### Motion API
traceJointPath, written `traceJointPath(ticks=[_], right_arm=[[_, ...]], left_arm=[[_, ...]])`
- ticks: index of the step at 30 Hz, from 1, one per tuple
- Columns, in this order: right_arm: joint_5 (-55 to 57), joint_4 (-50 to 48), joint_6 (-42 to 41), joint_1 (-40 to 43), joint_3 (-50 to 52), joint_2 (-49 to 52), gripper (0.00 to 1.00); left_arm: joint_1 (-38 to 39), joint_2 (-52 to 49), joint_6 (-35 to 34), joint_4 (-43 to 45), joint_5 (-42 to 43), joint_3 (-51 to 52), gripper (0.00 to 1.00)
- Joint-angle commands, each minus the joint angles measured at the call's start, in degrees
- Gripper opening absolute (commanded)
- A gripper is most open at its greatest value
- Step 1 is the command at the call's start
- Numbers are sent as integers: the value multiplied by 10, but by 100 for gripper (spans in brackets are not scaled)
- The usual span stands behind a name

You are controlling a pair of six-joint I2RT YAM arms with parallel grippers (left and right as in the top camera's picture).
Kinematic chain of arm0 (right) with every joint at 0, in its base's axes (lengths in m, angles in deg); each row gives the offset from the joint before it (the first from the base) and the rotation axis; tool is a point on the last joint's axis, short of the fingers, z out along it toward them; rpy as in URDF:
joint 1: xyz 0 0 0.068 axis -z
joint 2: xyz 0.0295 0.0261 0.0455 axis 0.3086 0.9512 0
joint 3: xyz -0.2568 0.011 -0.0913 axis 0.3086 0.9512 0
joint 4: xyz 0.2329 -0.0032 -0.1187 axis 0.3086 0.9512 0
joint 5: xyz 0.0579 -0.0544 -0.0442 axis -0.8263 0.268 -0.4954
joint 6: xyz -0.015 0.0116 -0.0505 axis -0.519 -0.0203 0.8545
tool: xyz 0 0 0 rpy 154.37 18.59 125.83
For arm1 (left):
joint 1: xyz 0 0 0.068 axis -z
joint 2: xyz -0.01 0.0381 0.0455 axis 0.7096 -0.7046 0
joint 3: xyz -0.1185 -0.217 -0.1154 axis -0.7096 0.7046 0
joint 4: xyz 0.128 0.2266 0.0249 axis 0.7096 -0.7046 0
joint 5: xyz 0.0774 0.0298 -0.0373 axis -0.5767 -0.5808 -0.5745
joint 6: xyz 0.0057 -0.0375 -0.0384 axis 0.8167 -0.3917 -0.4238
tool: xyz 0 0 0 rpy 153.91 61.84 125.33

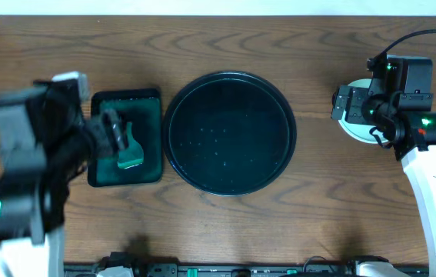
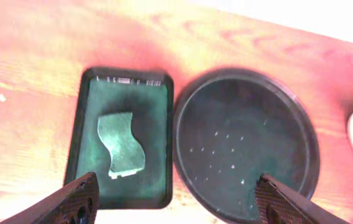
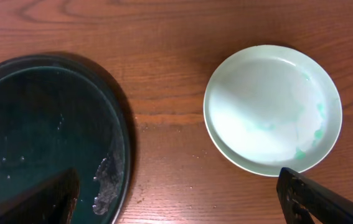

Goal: Clean dirty plates on tray and stack at the side

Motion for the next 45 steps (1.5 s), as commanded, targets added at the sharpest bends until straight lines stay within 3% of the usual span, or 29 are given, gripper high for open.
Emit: traceJointPath(ticks=[1,9,16,32,39,45], right_arm=[[7,3,8,-6,2,-8,99],[7,12,8,-6,2,-8,99],[7,14,8,-6,2,-8,99],[7,14,8,-6,2,-8,99],[7,14,8,-6,2,-8,99],[7,14,8,-6,2,-8,99]], left_arm=[[1,73,3,-3,-7,-10,80],[1,161,7,-1,-7,-10,80],[1,161,50,6,65,-10,80],[1,161,48,-12,70,-10,80],[1,161,51,-108,52,-10,80],[1,161,75,-110,49,-10,80]])
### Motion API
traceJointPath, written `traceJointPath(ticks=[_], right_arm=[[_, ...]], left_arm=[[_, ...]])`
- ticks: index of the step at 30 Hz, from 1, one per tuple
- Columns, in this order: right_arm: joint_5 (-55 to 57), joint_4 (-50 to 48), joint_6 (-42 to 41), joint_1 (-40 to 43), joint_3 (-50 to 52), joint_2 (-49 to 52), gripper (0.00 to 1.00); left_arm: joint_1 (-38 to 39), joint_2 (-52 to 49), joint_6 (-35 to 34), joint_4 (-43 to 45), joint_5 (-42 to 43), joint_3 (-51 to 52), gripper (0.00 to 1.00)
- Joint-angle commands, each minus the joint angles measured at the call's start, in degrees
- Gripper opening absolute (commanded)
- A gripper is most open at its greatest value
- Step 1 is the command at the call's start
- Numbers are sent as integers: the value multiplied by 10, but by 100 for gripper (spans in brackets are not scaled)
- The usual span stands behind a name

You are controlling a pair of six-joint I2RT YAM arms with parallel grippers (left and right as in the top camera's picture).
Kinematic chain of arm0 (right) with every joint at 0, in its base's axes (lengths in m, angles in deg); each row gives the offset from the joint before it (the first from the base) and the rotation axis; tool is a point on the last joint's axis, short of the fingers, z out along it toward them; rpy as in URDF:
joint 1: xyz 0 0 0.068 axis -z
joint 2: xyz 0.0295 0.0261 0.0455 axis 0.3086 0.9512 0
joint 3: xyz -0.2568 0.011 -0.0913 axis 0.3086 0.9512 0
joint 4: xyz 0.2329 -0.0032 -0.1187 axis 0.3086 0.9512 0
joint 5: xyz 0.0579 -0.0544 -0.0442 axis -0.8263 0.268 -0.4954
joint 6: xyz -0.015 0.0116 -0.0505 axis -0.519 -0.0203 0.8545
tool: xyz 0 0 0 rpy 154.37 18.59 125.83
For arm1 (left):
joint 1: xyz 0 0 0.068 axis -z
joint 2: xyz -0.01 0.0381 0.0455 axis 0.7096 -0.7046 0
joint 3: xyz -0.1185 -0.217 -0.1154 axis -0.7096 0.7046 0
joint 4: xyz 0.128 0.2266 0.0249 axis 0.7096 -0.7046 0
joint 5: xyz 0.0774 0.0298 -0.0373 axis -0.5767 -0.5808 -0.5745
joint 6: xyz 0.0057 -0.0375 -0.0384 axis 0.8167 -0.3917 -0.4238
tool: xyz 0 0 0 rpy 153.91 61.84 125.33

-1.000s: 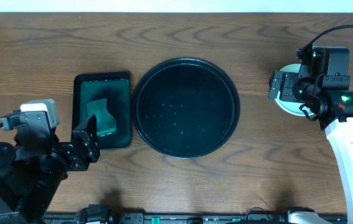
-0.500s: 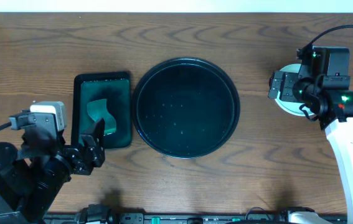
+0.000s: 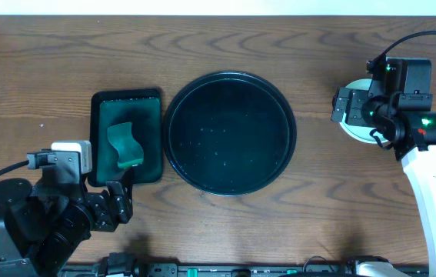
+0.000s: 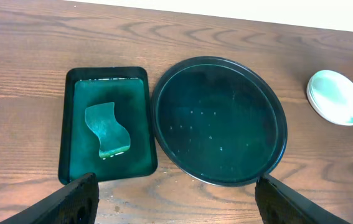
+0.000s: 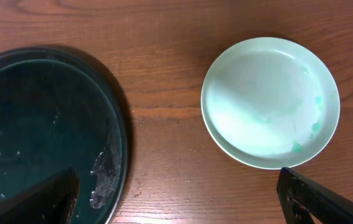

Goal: Clean dirty plates on tray and stack at the side

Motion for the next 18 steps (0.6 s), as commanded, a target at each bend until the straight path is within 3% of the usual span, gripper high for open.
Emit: traceJointPath(ticks=[1,5,8,13,18], right_arm=[[3,0,6,-6,2,-8,99],[3,0,6,-6,2,-8,99],[3,0,6,-6,2,-8,99],[3,0,6,-6,2,-8,99],[3,0,6,-6,2,-8,99]], left_arm=[[1,-1,15,1,-7,-7,80],[2,5,14,47,-7,14,80],[15,41,14,141,-7,62,80],[32,181,10,415,4,274,80],[32,310,-15,549,4,468,80]])
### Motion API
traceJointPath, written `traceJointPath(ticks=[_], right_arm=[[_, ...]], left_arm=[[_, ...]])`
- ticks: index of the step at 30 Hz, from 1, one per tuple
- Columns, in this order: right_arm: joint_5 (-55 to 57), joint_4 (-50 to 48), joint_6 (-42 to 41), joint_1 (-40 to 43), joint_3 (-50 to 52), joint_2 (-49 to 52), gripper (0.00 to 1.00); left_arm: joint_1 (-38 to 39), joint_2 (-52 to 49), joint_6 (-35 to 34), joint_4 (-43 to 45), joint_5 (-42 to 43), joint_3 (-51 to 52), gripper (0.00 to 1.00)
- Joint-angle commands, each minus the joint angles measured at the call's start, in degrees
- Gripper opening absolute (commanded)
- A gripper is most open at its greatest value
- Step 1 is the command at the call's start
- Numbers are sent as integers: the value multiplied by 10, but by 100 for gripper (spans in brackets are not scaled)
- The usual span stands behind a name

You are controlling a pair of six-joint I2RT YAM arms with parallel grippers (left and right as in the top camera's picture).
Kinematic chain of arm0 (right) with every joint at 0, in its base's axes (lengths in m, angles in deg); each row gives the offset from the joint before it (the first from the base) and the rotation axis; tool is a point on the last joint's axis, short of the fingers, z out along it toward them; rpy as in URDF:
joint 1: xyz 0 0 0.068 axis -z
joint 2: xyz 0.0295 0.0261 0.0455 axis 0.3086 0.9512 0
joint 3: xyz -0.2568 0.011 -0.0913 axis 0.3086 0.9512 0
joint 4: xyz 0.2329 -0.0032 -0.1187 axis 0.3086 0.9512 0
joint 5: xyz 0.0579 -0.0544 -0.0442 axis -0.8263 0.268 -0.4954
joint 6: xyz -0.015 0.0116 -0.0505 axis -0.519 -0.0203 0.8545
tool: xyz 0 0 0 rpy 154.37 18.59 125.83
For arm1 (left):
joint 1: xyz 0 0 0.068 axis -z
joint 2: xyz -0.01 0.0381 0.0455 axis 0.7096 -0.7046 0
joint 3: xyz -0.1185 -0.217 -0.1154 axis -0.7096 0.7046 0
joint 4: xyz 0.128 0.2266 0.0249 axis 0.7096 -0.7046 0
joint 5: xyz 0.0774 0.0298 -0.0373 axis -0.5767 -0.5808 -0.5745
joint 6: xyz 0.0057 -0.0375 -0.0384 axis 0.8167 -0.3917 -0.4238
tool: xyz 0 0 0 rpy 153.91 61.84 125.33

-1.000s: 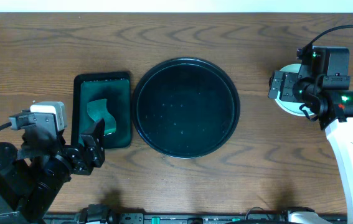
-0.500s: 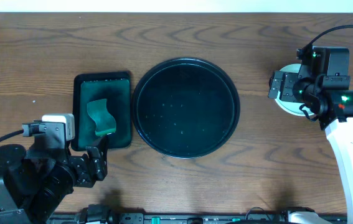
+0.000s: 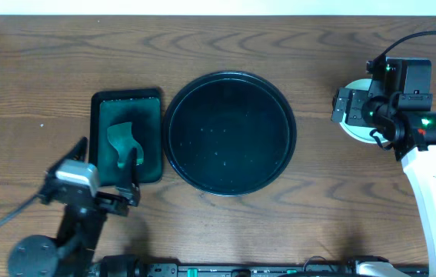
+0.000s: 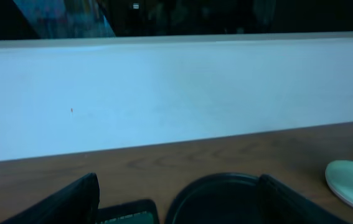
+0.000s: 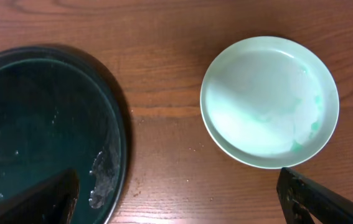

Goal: Clean dirty plates on tray and stack at the side

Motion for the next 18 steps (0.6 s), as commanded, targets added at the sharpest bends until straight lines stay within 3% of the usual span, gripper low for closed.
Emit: traceJointPath(ticks=[1,6,18], right_arm=[[2,0,5,-6,1,-8,99],[2,0,5,-6,1,-8,99],[2,0,5,-6,1,-8,99]], left_arm=[[3,84,-24,70,7,133,80],[3,189,-45,163,7,282,80],[3,187,-47,333,11,450,81]])
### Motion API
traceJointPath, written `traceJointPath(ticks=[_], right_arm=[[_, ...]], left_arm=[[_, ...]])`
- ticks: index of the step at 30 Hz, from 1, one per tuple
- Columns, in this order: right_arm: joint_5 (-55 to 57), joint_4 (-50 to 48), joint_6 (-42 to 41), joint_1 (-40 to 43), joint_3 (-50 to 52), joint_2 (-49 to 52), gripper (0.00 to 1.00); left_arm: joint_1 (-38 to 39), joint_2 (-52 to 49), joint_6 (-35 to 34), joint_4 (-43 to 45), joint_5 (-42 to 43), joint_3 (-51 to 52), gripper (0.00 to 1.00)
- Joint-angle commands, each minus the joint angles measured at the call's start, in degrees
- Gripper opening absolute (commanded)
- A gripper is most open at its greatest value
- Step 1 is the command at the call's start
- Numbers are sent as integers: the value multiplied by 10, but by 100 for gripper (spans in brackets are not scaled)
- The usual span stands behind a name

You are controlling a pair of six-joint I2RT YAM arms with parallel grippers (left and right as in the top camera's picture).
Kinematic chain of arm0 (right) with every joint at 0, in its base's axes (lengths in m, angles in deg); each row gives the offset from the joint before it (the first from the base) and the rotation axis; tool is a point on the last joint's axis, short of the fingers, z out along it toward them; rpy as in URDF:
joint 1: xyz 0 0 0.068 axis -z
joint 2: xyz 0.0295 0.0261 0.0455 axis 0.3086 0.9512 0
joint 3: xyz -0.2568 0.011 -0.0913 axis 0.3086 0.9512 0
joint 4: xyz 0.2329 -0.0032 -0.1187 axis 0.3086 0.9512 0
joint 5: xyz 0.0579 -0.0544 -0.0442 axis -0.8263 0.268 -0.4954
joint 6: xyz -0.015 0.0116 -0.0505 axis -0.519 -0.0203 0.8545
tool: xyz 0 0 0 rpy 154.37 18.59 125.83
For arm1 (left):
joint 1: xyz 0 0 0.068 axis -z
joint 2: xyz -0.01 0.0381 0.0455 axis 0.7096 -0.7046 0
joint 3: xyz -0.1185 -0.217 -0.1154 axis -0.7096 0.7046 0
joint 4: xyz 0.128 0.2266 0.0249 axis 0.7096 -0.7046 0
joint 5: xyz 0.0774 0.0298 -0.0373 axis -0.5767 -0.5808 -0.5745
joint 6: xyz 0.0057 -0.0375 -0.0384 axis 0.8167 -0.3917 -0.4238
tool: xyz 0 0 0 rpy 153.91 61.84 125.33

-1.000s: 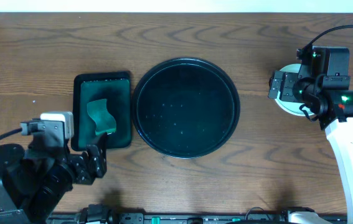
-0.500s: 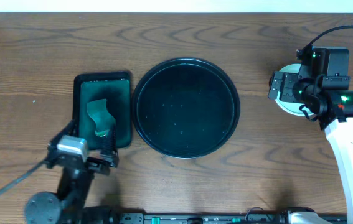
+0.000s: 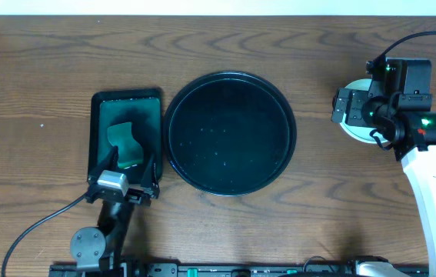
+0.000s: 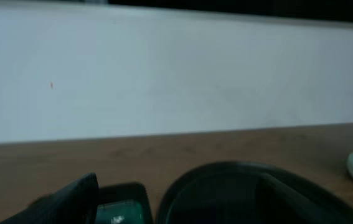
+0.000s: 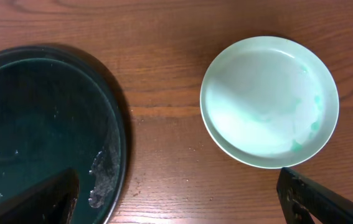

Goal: Clean dirty plates on tray and stack at the side

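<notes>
Pale green plates (image 5: 269,101) sit stacked on the wood right of the round dark tray (image 3: 229,132), with green smears on the top one. The tray holds only crumbs and a patch of residue (image 5: 104,177). My right gripper (image 5: 179,205) hovers open and empty over the gap between tray and stack (image 3: 362,132). My left gripper (image 3: 131,163) is low at the table's front, open and empty, pointing level across the table. In its wrist view the round tray (image 4: 238,186) lies just ahead.
A small rectangular green tray (image 3: 125,104) with a green sponge (image 3: 125,146) lies left of the round tray; its corner (image 4: 123,208) shows in the left wrist view. A white wall (image 4: 176,74) backs the table.
My left arm has shifted right along the front edge and sits lower, its fingertips now at the sponge tray's near edge. Its level view is closer to the trays. The right arm has not moved.
My left gripper was open over the sponge tray, the sponge lying in it. It then stood at the front left, looking down on both trays. Later it was tipped level near the front edge, and now rests lower there. The right gripper stayed open by the plates.
</notes>
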Motion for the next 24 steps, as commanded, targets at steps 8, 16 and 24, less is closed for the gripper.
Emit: traceJointPath(ticks=[8,16,24], right_arm=[[2,0,4,-6,0,-7,99],[2,0,4,-6,0,-7,99],[2,0,4,-6,0,-7,99]], left_arm=[[2,5,24,0,-8,50,80],[2,6,38,-94,-21,50,80],[2,4,38,-92,-19,50,80]])
